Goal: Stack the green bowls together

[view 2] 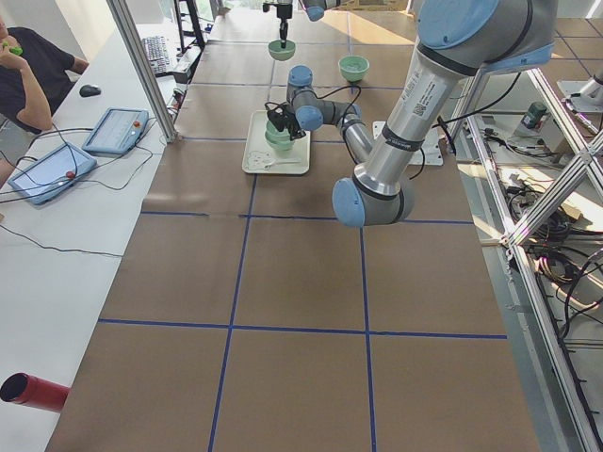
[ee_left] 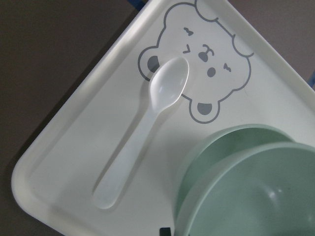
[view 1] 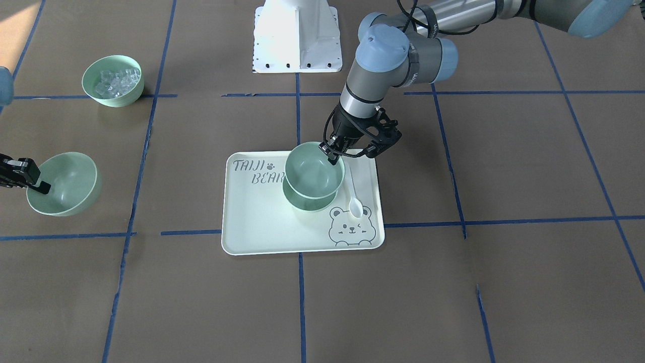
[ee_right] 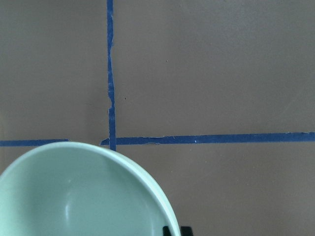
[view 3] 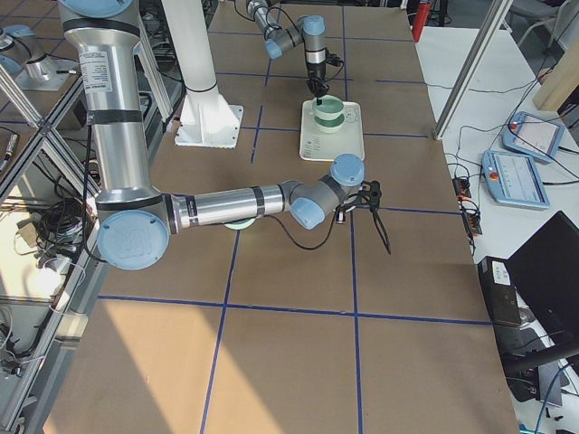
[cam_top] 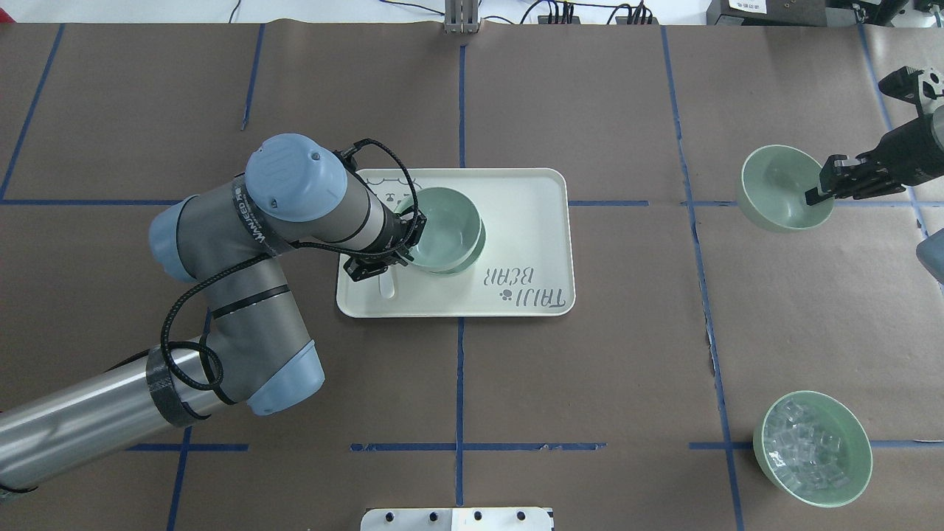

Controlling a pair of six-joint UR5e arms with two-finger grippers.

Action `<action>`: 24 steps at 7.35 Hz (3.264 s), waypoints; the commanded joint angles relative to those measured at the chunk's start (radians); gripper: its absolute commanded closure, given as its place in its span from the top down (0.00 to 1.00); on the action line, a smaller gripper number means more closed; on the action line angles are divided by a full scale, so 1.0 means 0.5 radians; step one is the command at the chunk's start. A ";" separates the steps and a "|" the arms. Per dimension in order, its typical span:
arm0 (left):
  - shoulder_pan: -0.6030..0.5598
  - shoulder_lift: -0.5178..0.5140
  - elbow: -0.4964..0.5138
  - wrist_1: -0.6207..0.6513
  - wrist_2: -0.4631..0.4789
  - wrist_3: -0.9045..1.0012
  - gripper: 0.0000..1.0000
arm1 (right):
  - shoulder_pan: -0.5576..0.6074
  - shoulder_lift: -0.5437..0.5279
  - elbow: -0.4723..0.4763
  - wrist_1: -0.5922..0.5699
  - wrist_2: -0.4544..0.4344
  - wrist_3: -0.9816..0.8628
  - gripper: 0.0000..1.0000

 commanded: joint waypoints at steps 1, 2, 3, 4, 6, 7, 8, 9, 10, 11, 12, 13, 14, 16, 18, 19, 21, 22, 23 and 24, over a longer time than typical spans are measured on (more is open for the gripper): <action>-0.011 -0.010 0.017 -0.004 0.007 0.002 0.00 | 0.002 0.000 0.010 -0.001 0.000 0.000 0.00; -0.011 -0.011 0.026 -0.022 0.007 0.002 0.00 | 0.002 0.000 0.010 -0.001 0.000 0.000 0.00; -0.008 -0.029 0.090 -0.095 0.010 -0.001 0.00 | 0.002 0.000 0.013 -0.001 0.000 0.000 0.00; -0.011 -0.032 0.136 -0.141 0.013 -0.019 0.00 | 0.002 -0.003 0.016 -0.001 0.003 0.000 0.00; -0.044 -0.029 0.131 -0.160 0.025 0.030 1.00 | 0.002 -0.003 0.046 -0.004 0.000 0.006 0.00; -0.075 -0.029 0.103 -0.157 0.010 0.054 1.00 | 0.002 0.003 0.086 -0.010 -0.003 0.012 0.00; -0.133 -0.023 0.073 -0.145 -0.005 0.055 1.00 | -0.002 0.070 0.099 -0.016 -0.003 0.091 0.00; -0.213 -0.002 0.003 -0.105 -0.121 0.179 1.00 | -0.081 0.241 0.099 -0.019 -0.003 0.341 0.00; -0.295 0.017 -0.083 0.071 -0.240 0.369 1.00 | -0.218 0.422 0.096 -0.022 -0.024 0.565 0.00; -0.363 0.017 -0.193 0.328 -0.248 0.598 1.00 | -0.368 0.572 0.093 -0.062 -0.064 0.747 0.00; -0.412 0.054 -0.280 0.510 -0.248 0.828 1.00 | -0.512 0.735 0.099 -0.214 -0.213 0.825 0.00; -0.449 0.169 -0.378 0.530 -0.248 0.961 1.00 | -0.623 0.900 0.099 -0.416 -0.397 0.825 0.00; -0.519 0.228 -0.409 0.536 -0.251 1.139 1.00 | -0.719 1.015 0.096 -0.570 -0.502 0.825 0.00; -0.688 0.366 -0.458 0.542 -0.254 1.480 1.00 | -0.866 1.095 0.086 -0.627 -0.662 0.828 0.00; -0.875 0.510 -0.483 0.542 -0.339 1.860 1.00 | -0.986 1.117 0.068 -0.645 -0.806 0.828 0.00; -0.931 0.557 -0.480 0.536 -0.343 2.004 1.00 | -1.008 1.175 0.013 -0.651 -0.843 0.828 0.00; -0.983 0.600 -0.480 0.536 -0.346 2.100 1.00 | -1.038 1.221 -0.064 -0.654 -0.871 0.831 0.00; -1.047 0.661 -0.477 0.530 -0.370 2.253 1.00 | -1.045 1.239 -0.079 -0.654 -0.886 0.838 0.00; -1.109 0.689 -0.459 0.527 -0.452 2.385 1.00 | -1.054 1.249 -0.091 -0.654 -0.886 0.847 0.00; -1.176 0.738 -0.452 0.524 -0.462 2.517 1.00 | -1.063 1.252 -0.095 -0.651 -0.892 0.847 0.00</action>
